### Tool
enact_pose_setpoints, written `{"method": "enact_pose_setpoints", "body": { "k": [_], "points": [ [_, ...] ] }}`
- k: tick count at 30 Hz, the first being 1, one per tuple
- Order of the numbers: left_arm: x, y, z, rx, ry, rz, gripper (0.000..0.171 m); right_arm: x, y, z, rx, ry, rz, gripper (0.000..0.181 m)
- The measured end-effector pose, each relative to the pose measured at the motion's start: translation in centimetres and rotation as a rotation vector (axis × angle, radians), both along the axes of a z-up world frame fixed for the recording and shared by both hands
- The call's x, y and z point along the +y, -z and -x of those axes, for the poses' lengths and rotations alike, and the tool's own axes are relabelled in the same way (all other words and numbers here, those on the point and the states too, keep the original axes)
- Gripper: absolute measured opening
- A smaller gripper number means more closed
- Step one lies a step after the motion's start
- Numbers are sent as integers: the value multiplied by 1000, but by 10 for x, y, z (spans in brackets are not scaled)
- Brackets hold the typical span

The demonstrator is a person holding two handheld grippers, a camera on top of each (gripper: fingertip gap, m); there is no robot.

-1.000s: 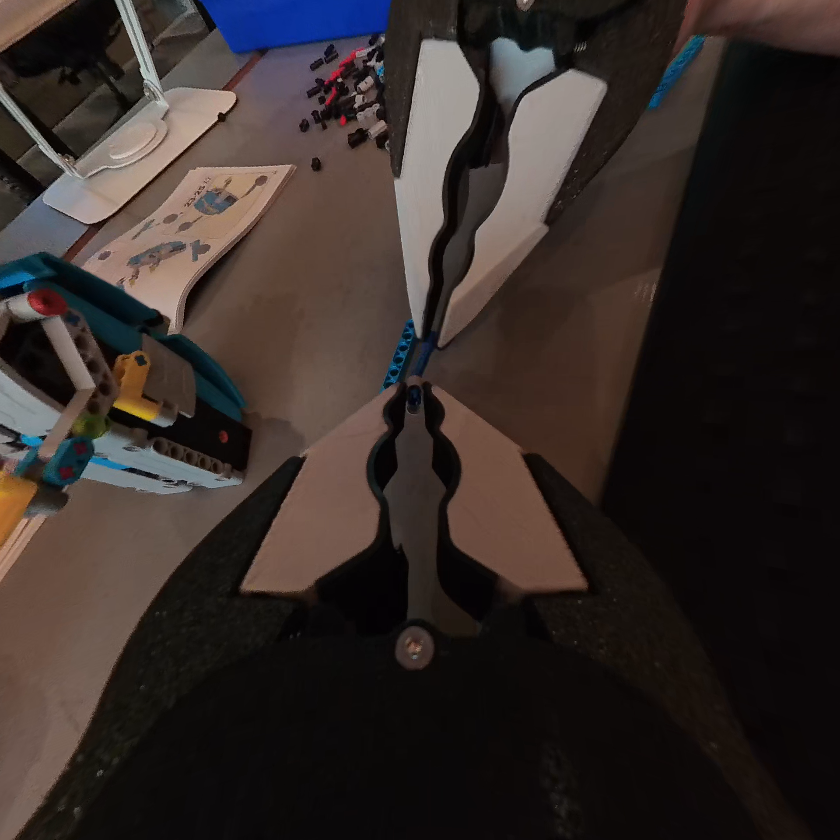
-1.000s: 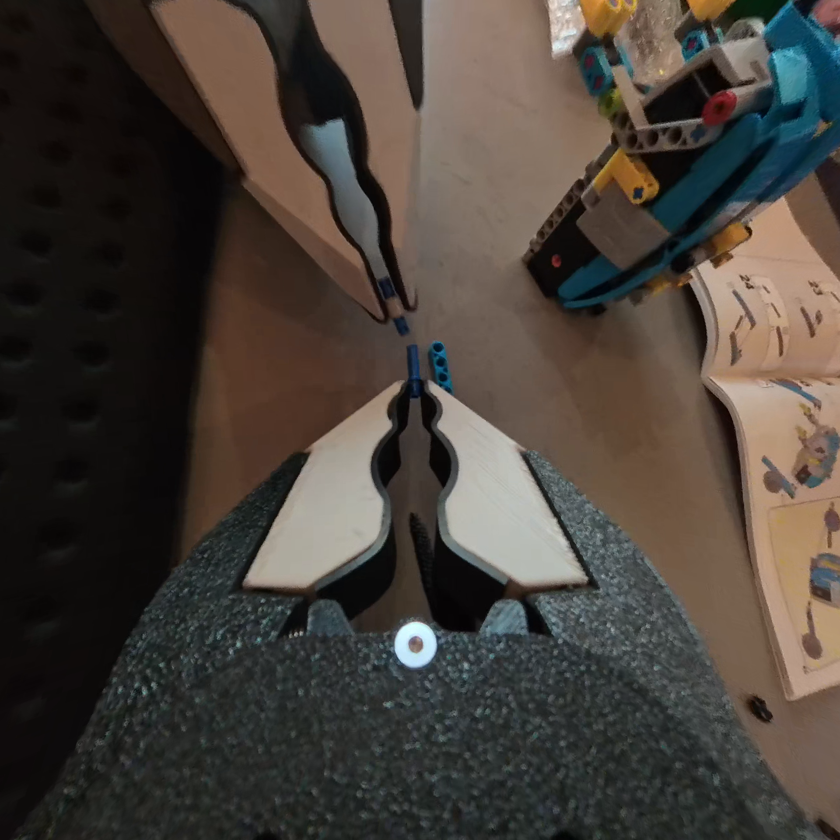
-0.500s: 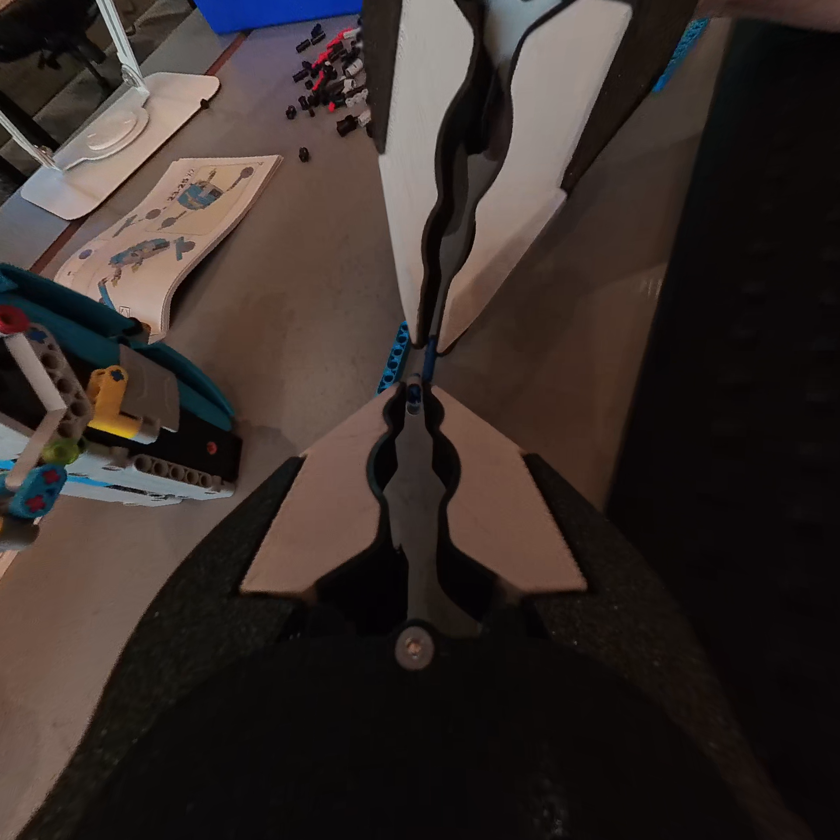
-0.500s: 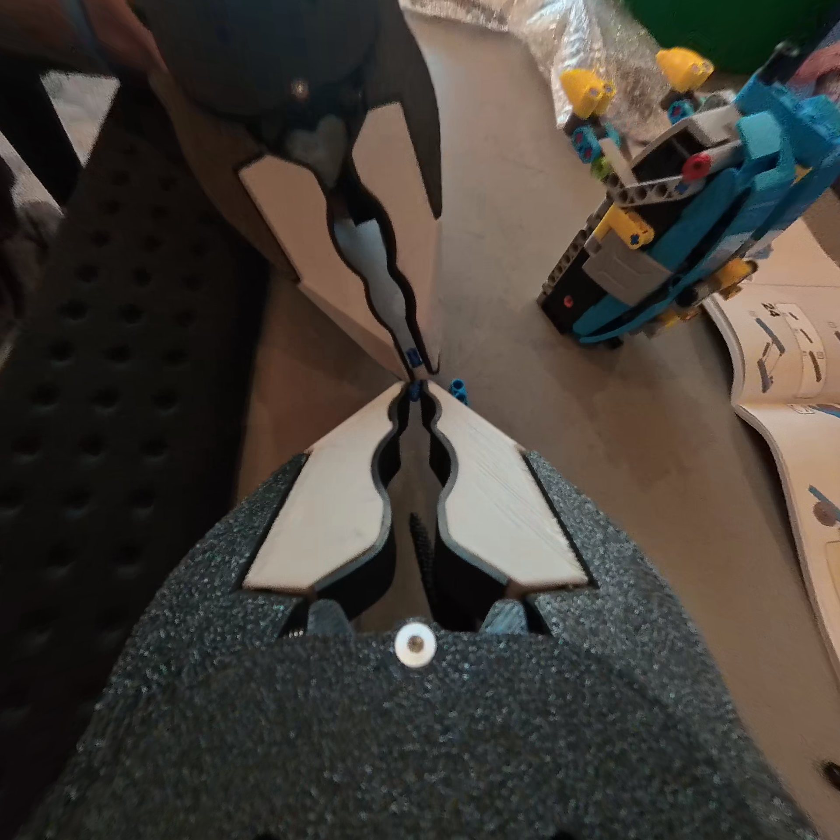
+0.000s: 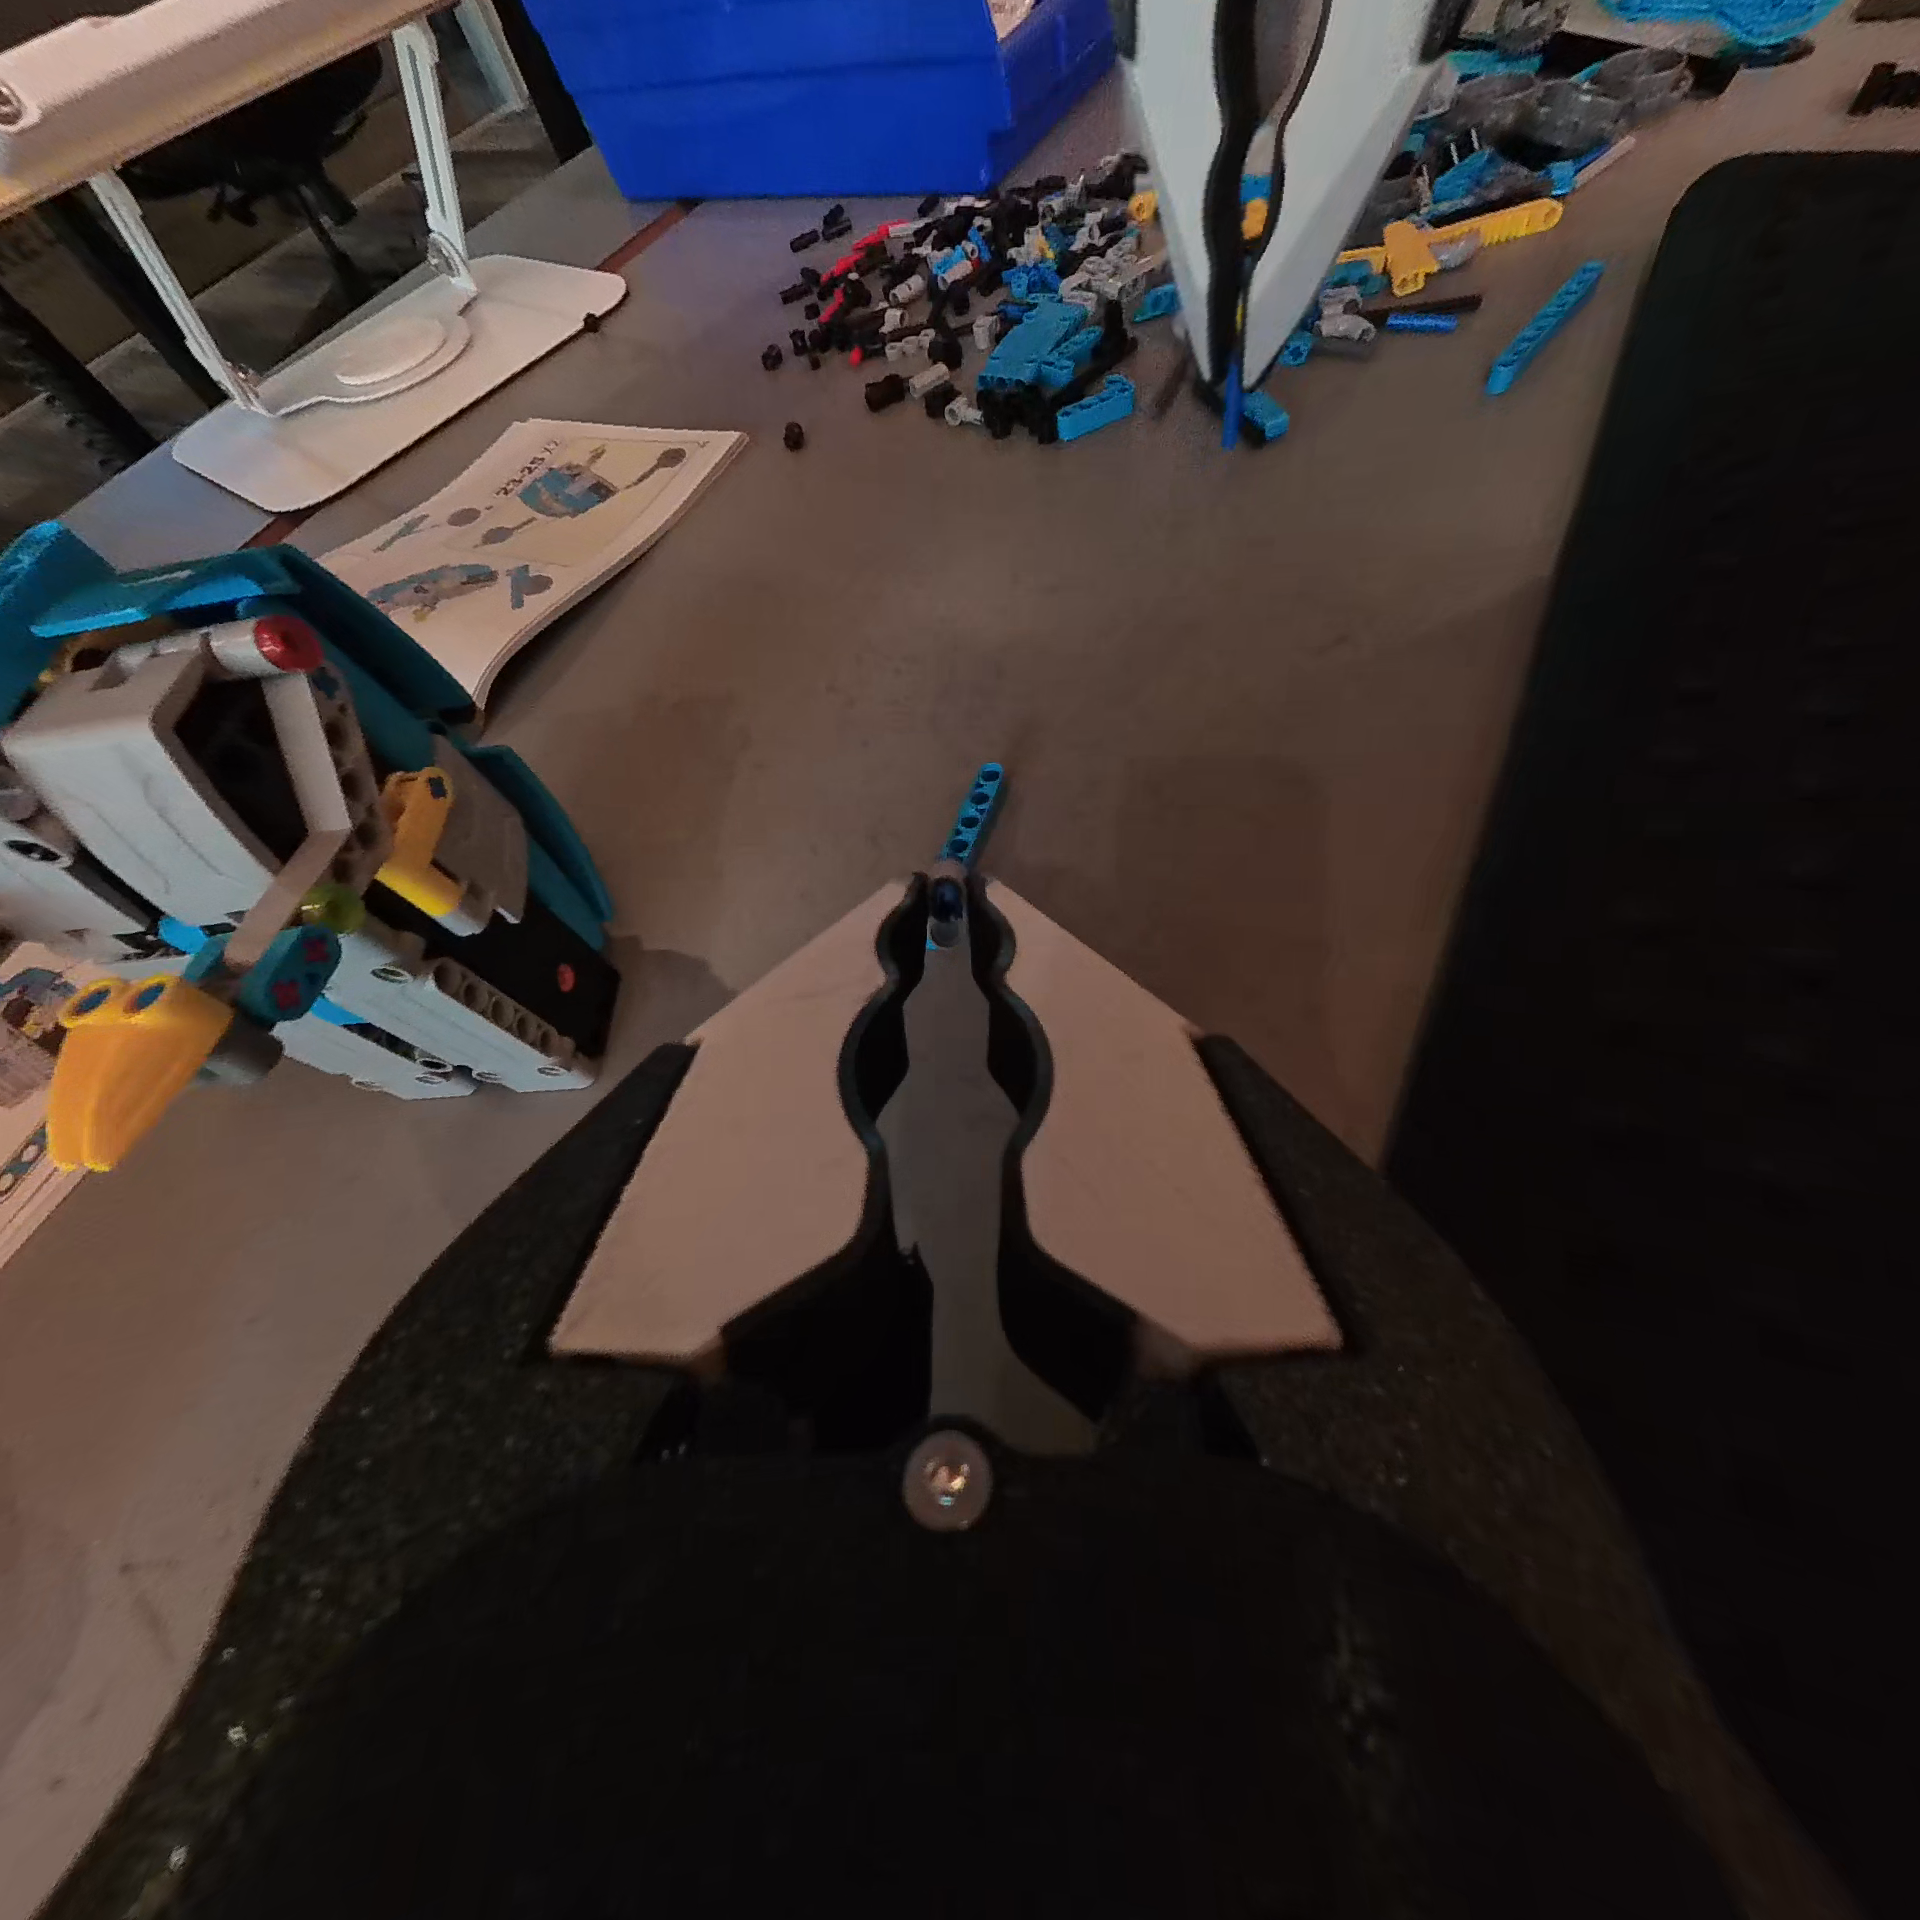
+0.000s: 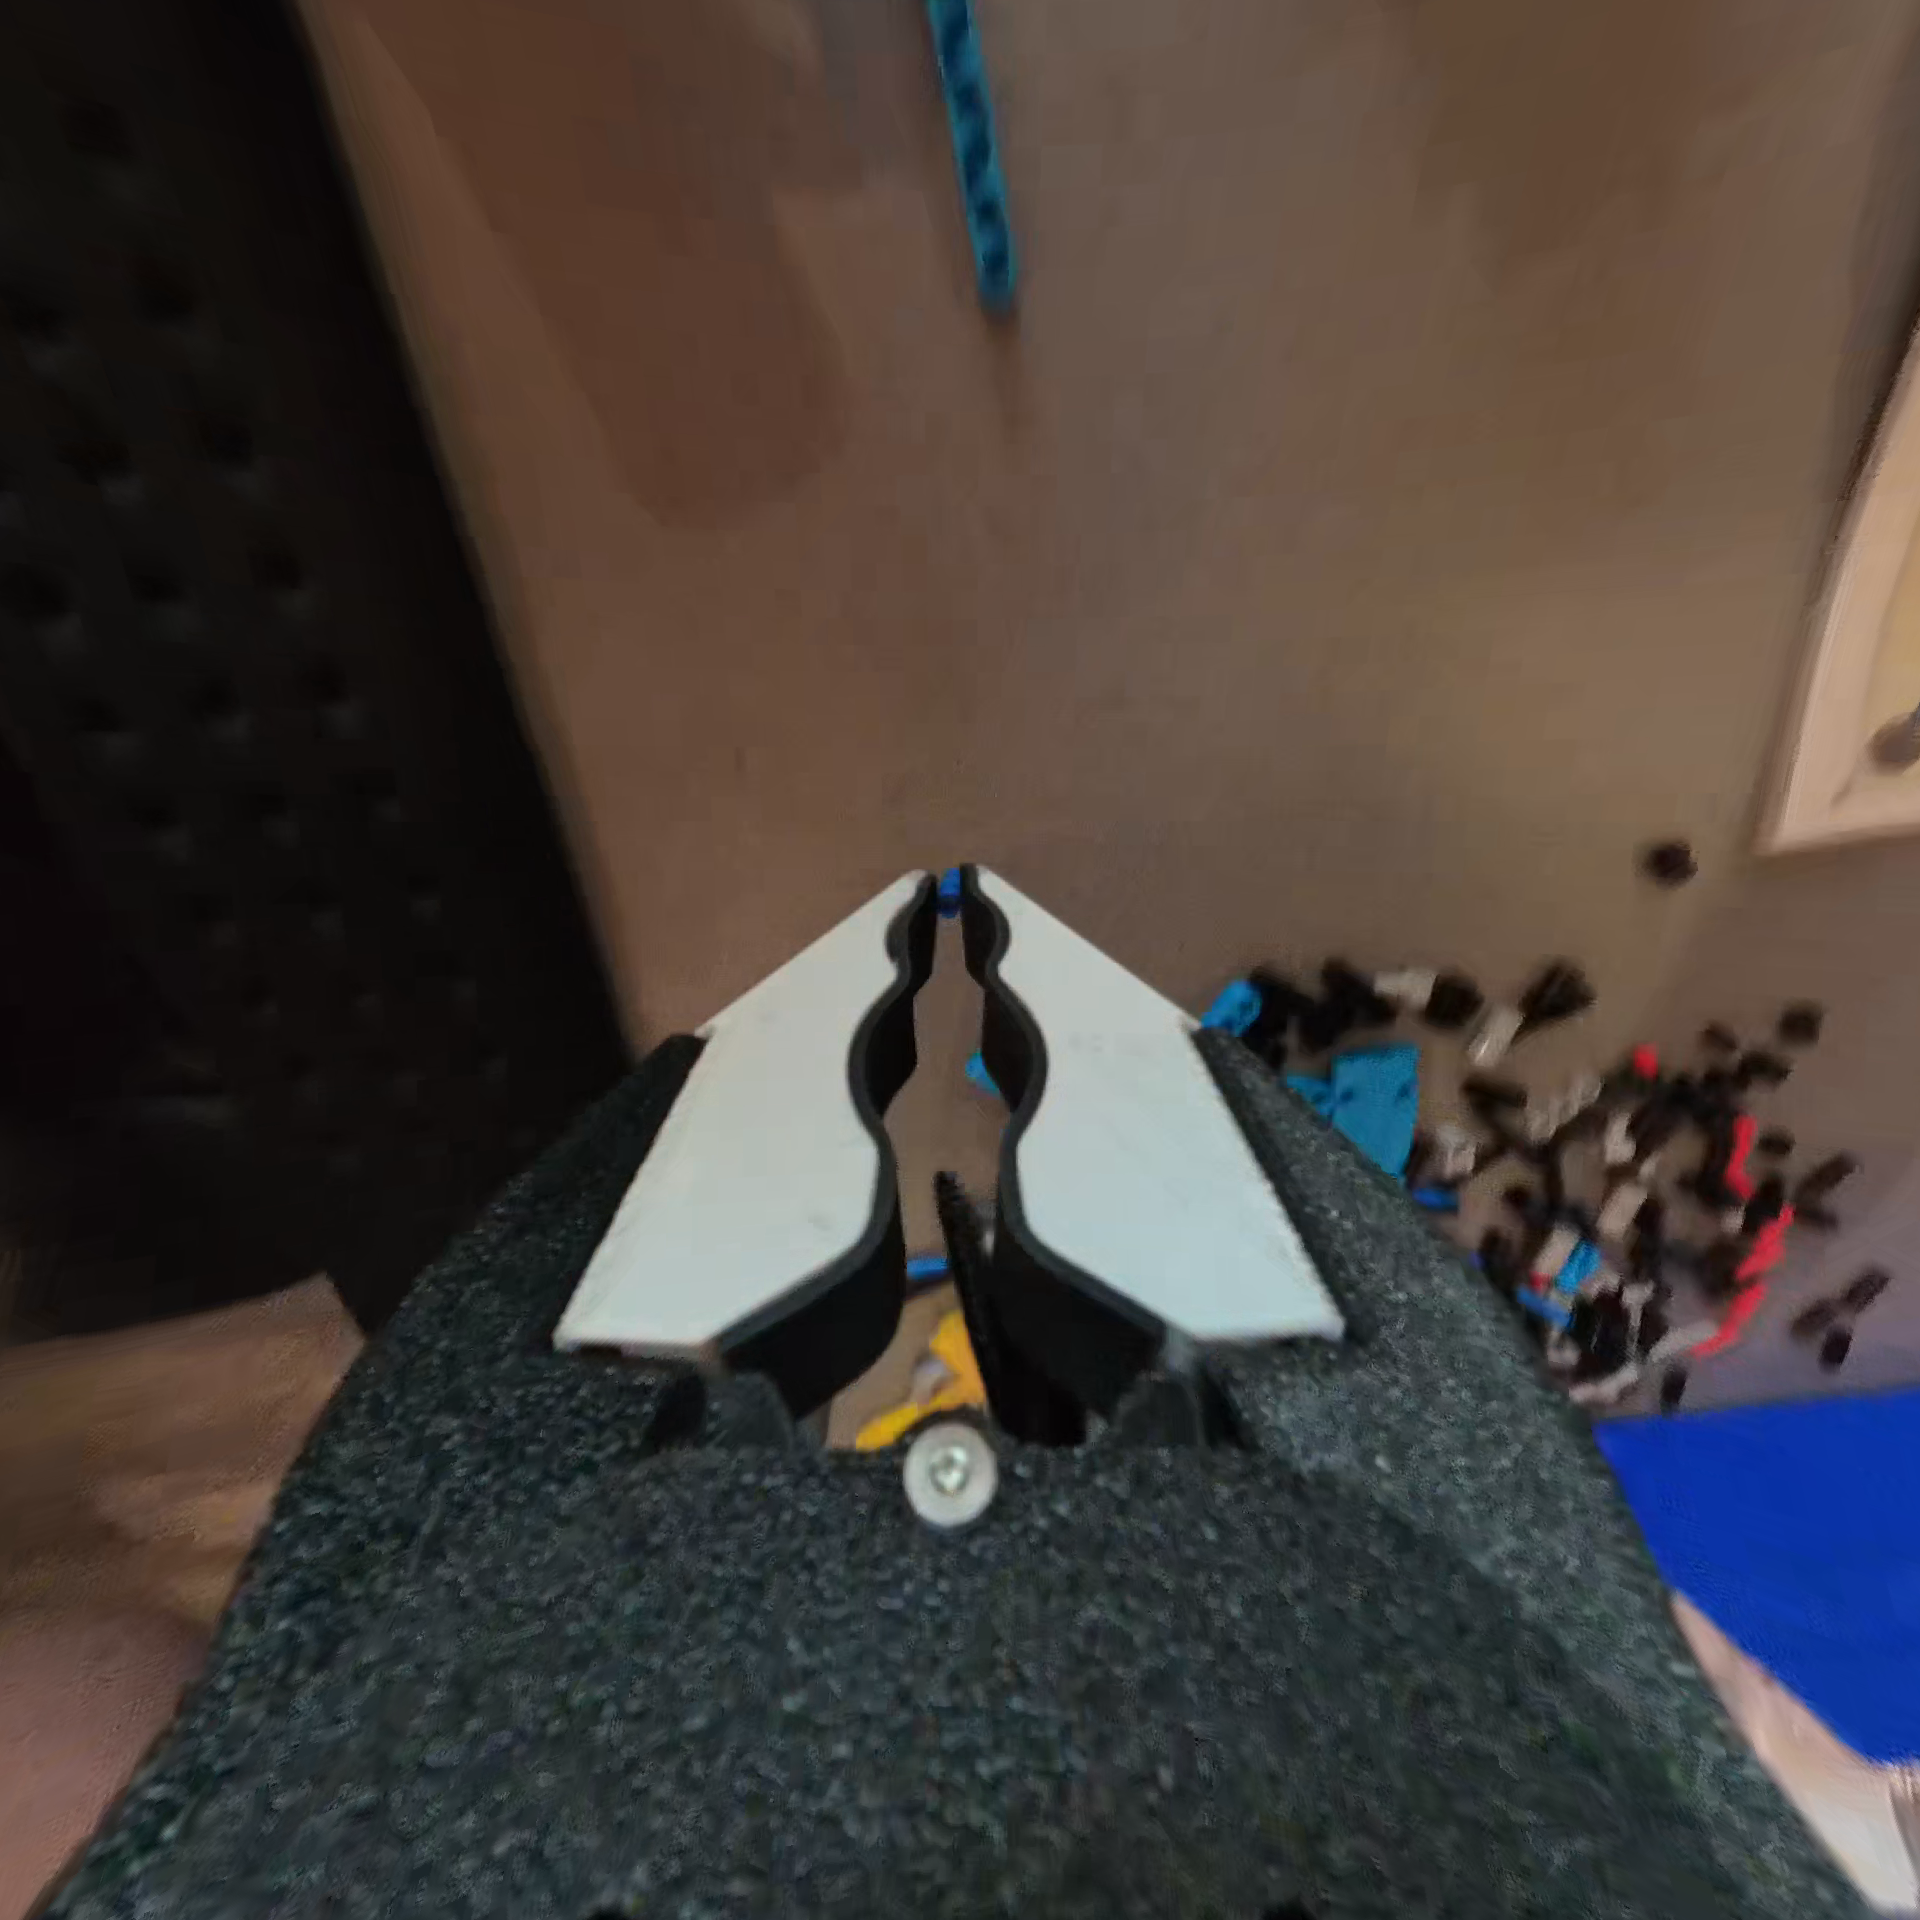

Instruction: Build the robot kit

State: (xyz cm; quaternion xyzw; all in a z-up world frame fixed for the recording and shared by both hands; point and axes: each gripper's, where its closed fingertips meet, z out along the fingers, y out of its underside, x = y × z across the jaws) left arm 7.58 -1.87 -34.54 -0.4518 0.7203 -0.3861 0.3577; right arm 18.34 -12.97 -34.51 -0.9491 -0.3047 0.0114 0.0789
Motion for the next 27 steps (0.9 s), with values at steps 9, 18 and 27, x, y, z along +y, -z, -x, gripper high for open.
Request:
{"method": "enact_pose_setpoints", "body": {
  "k": [9,18,27],
  "points": [
    [-2,1,1,1,12,-11,7,-34,26,-19,0,88,121,5],
    [0,1,1,-2,1,-12,7,-34,31,-19,21,91,48,5],
    [0,0,0,-6,-2,-20,7,-33,32,-16,19,91,32,5]
  ]
}}
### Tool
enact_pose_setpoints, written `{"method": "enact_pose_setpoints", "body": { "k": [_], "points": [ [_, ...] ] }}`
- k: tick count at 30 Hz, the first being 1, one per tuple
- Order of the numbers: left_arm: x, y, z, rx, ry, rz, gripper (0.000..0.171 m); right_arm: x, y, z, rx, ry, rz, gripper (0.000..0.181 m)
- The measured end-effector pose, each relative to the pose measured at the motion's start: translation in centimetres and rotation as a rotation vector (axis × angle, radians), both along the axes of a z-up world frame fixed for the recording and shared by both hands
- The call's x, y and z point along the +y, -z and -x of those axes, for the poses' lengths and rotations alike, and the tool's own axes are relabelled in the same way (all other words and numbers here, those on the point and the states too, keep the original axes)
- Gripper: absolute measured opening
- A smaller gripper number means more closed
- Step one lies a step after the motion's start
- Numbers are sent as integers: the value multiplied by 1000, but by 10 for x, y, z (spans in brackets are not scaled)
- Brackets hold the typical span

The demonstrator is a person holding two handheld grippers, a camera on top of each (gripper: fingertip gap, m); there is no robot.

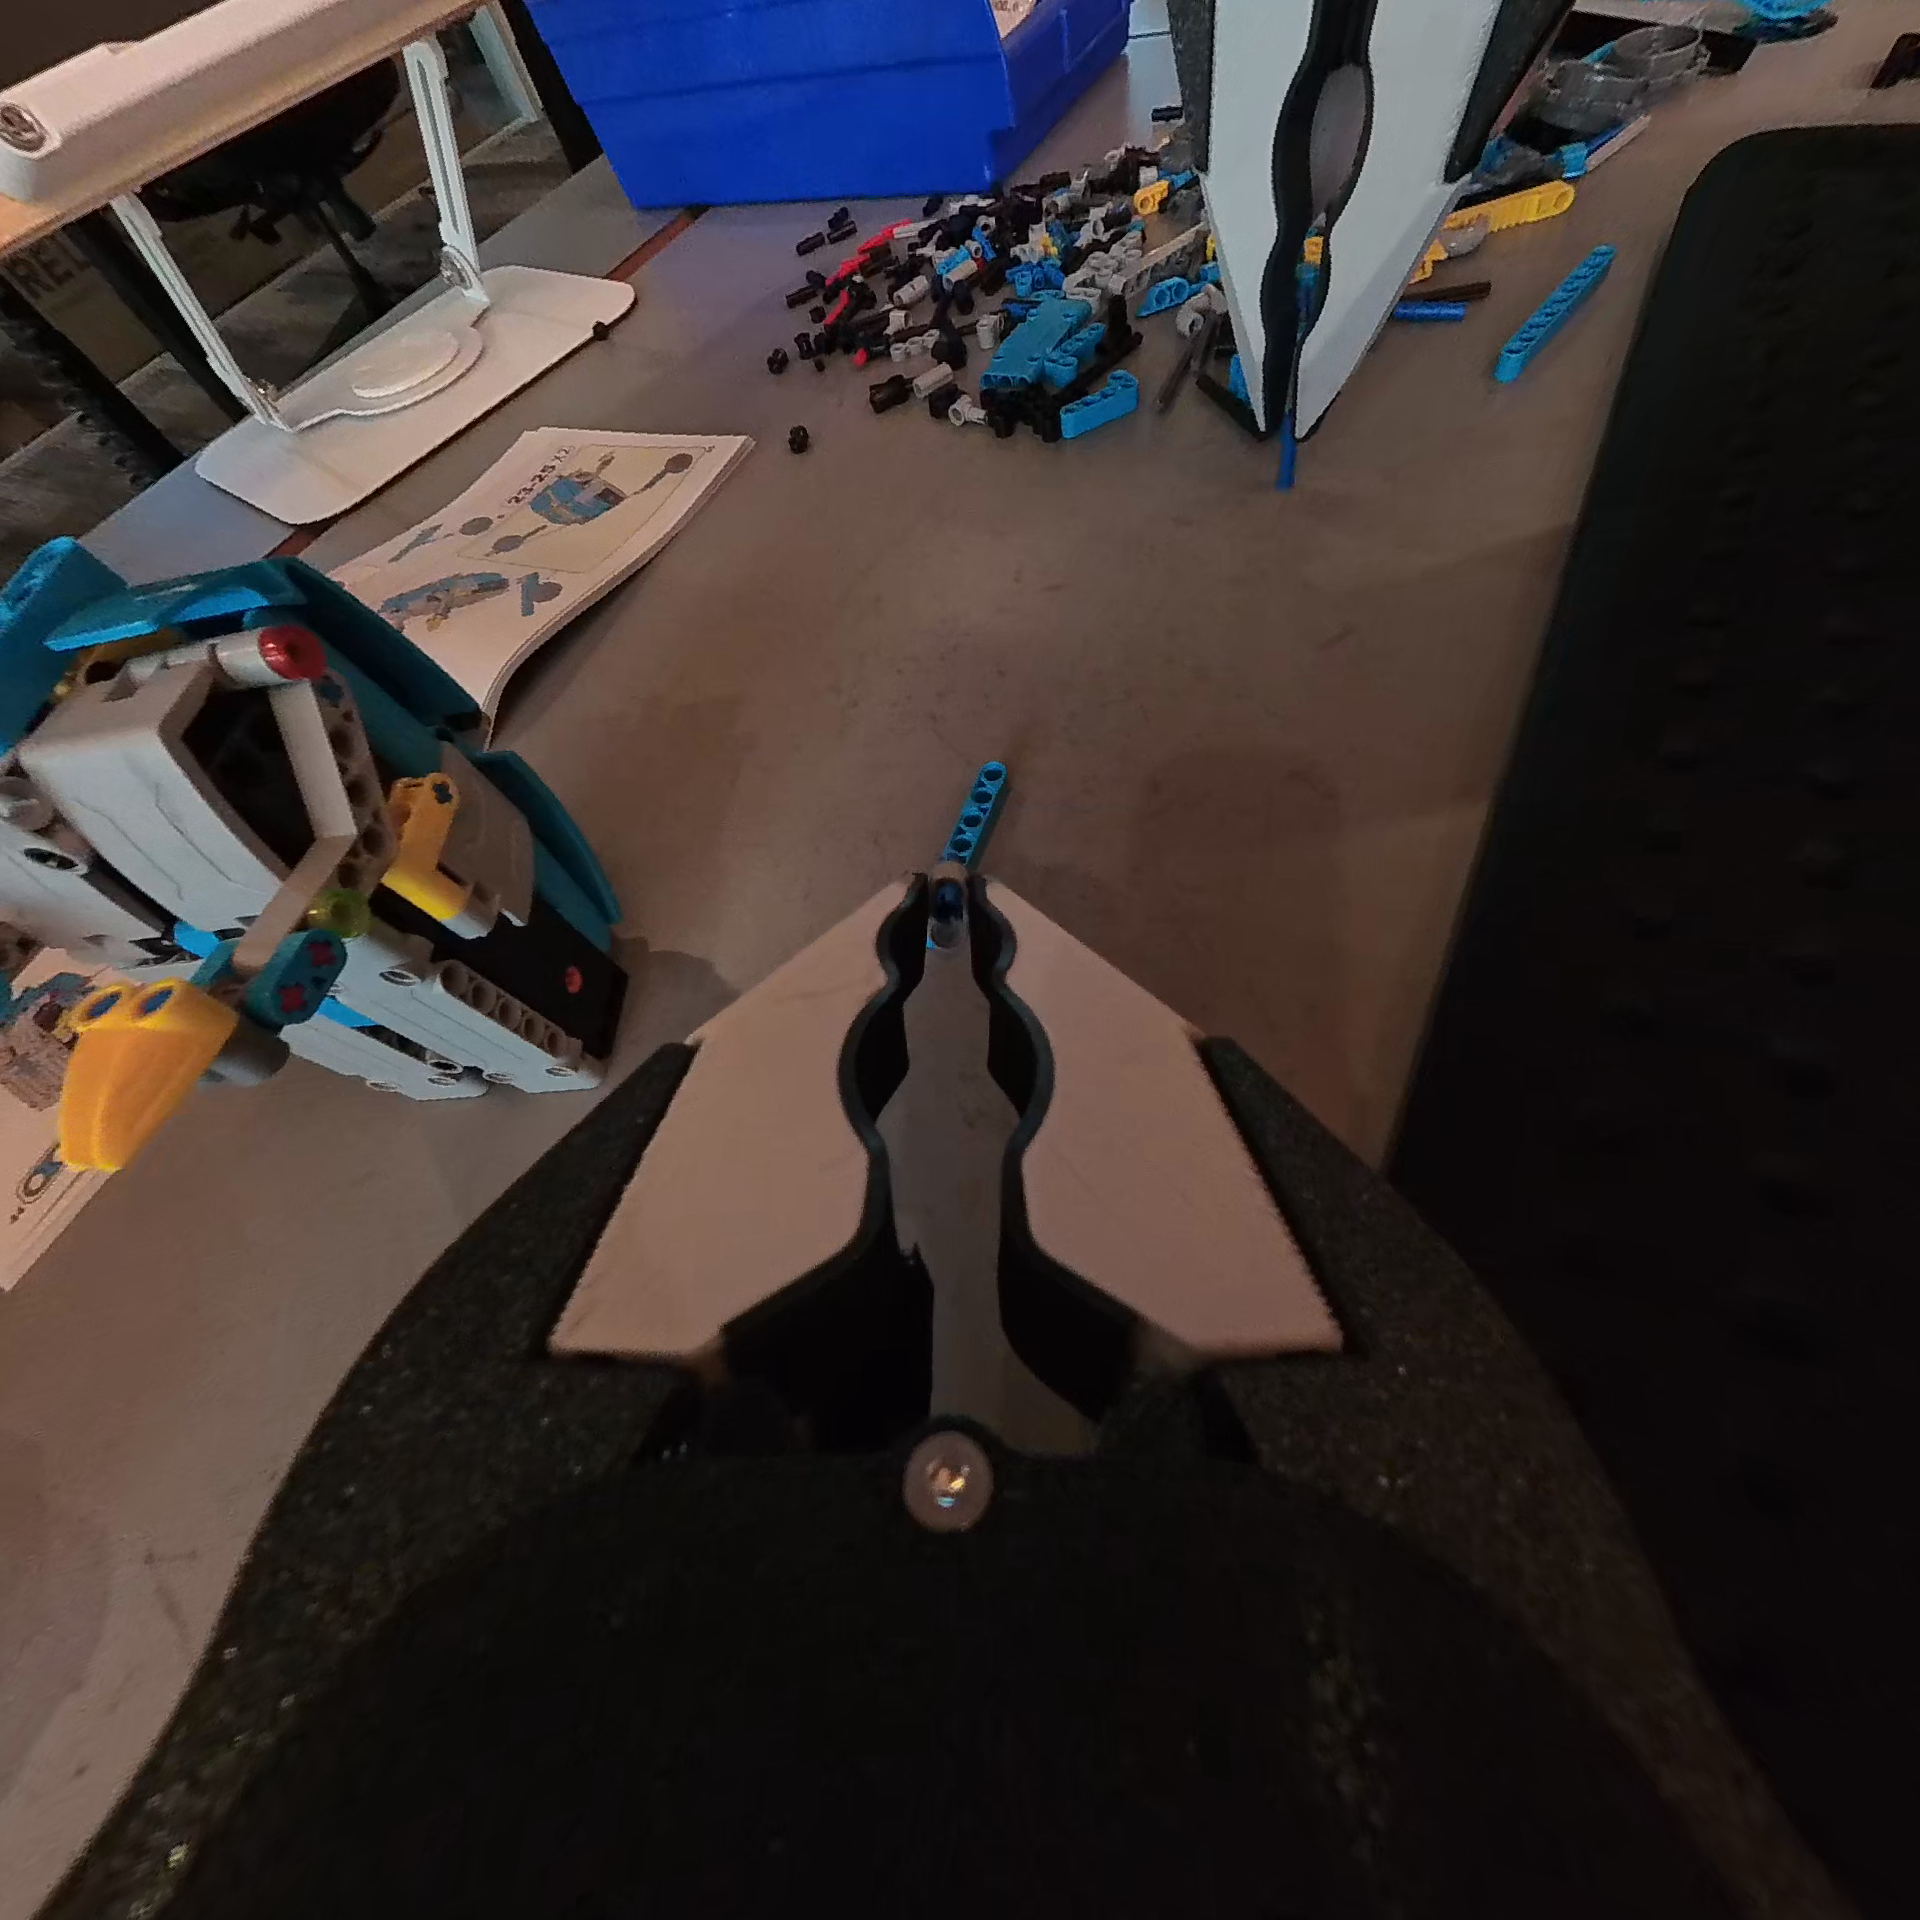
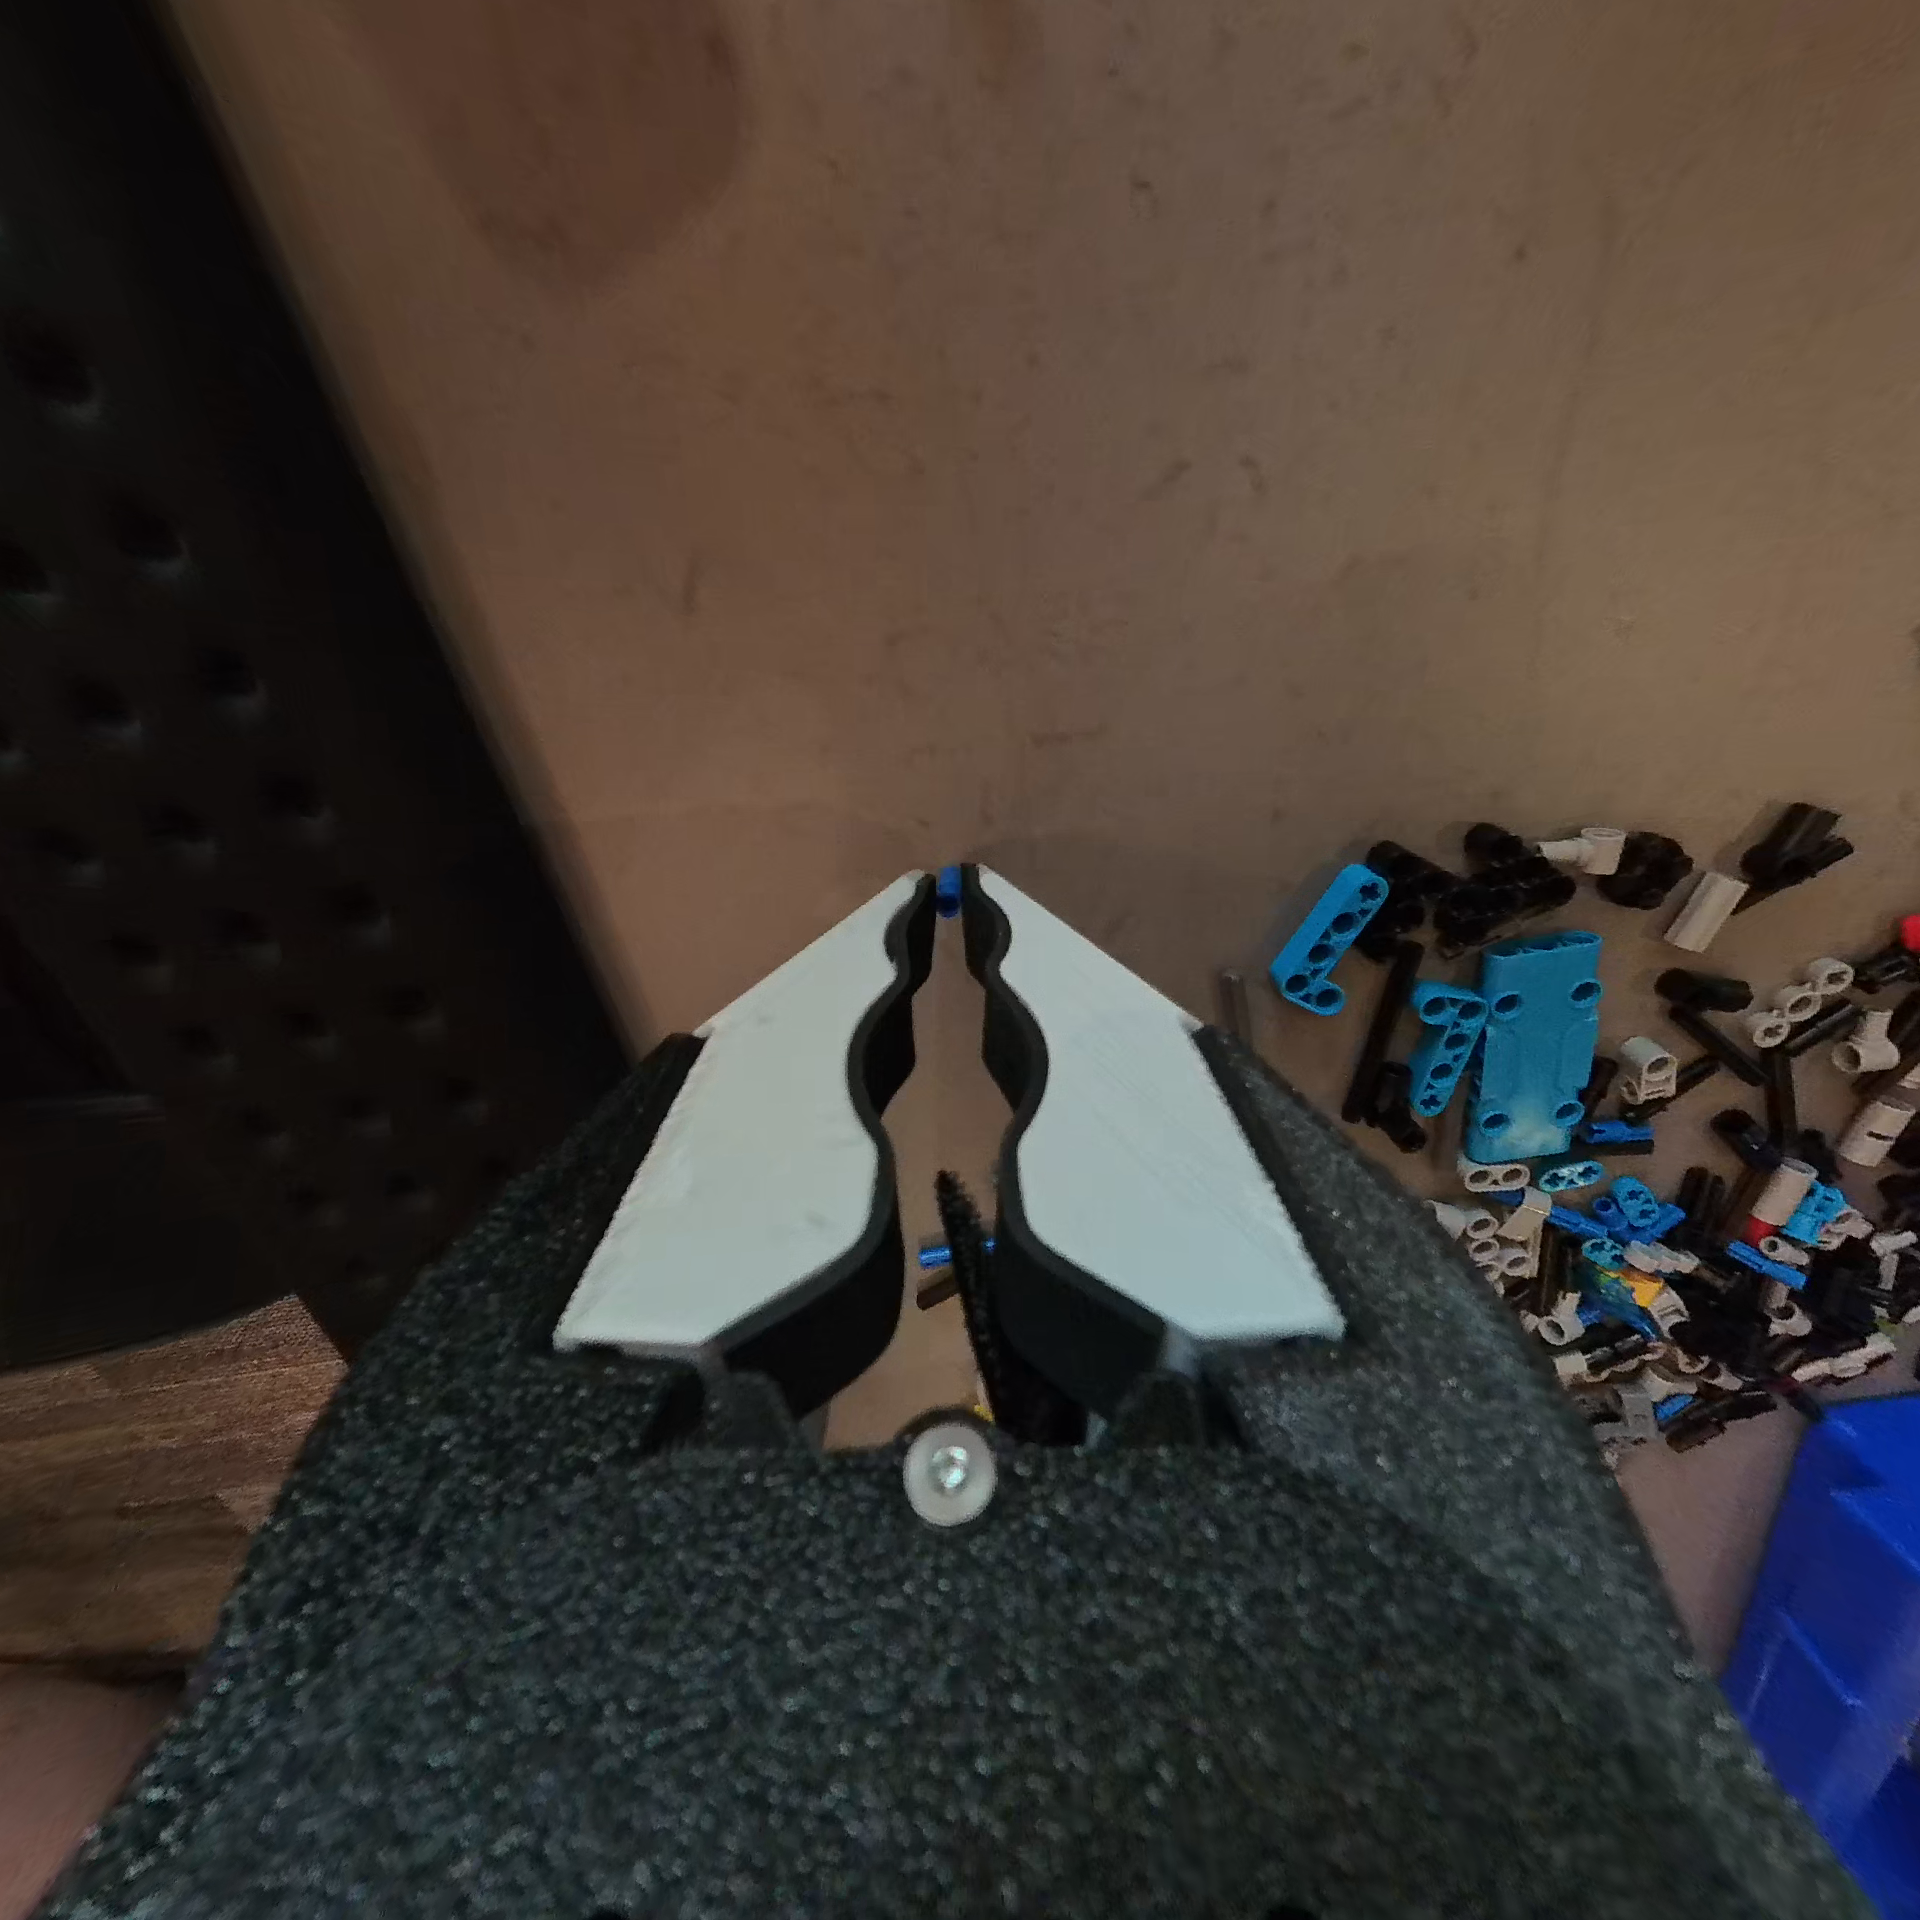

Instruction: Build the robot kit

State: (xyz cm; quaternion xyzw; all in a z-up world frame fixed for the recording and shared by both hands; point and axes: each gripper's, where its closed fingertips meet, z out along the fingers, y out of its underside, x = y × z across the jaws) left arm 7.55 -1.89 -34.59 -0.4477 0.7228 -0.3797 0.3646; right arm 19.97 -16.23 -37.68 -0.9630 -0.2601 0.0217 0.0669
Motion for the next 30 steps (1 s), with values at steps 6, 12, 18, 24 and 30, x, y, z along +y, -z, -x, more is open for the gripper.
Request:
{"method": "enact_pose_setpoints", "body": {
  "k": [6,12,18,24,30],
  "points": [
    [0,-1,0,-4,0,5,7,0,1,0,-6,-1,2,8],
    [0,-1,0,-3,1,2,7,-1,3,0,-10,0,3,10],
    [0,0,0,-2,2,-2,7,-3,6,1,-8,-3,19,10],
    [-1,0,0,-2,4,-4,7,-4,8,1,-1,1,23,9],
    [-1,0,0,-3,3,-3,7,-5,10,-1,-1,19,31,6]
  ]
}}
